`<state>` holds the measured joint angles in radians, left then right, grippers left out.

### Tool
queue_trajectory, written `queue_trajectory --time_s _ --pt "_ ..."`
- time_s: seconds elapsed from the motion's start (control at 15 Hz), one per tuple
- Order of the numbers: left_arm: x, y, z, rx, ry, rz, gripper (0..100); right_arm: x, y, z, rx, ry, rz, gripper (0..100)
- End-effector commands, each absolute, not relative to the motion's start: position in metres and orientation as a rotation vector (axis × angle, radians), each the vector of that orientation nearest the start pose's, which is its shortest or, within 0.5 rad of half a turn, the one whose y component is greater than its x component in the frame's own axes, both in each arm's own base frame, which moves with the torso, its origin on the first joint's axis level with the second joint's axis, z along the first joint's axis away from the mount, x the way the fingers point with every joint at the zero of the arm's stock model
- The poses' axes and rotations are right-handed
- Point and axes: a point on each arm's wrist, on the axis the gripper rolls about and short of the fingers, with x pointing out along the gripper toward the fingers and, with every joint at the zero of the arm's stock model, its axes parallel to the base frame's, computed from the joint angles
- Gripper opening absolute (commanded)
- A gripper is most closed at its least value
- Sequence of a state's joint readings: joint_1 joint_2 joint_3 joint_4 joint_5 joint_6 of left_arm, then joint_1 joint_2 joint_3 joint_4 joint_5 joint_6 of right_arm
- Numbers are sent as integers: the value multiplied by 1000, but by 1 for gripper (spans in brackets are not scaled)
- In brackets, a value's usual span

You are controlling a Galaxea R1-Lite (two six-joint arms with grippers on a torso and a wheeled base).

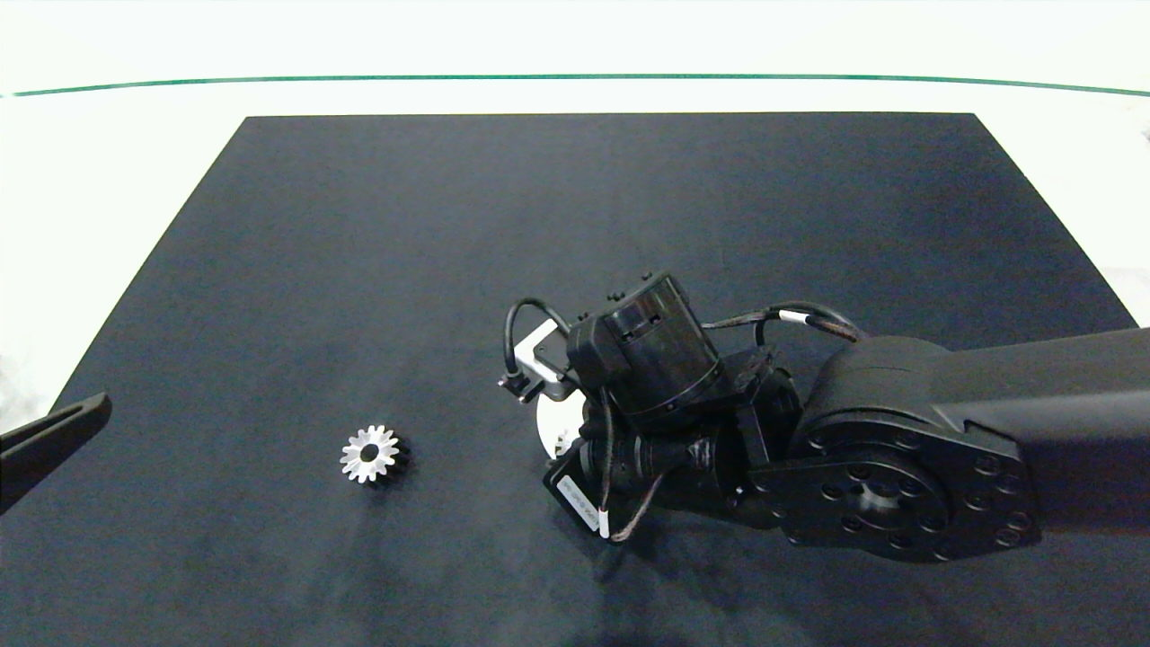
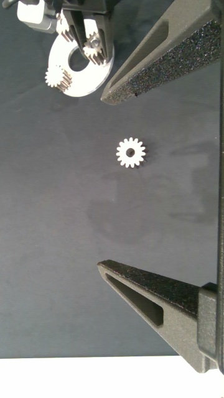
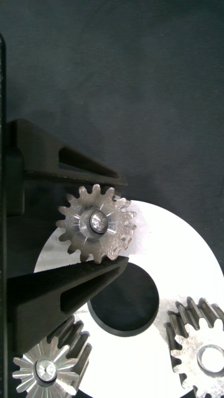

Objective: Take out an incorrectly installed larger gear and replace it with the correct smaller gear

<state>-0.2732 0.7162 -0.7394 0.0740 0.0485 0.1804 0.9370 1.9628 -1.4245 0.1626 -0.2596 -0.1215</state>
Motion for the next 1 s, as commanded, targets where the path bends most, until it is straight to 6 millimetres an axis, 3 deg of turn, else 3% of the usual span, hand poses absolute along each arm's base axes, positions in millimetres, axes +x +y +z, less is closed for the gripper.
queue_trajectory --time_s 0.07,0.47,0.6,0.73,1.0 --pt "46 -12 271 188 27 -228 100 231 304 186 -521 553 680 100" --pt "46 -12 271 188 27 -226 100 229 302 190 -513 544 677 100" --pt "46 -12 271 188 25 -224 100 224 294 202 -493 522 674 100" --pt "46 -11 271 183 29 -222 100 219 283 213 -449 514 641 100" --pt "40 -9 271 186 26 -203 100 213 230 245 -360 466 548 100"
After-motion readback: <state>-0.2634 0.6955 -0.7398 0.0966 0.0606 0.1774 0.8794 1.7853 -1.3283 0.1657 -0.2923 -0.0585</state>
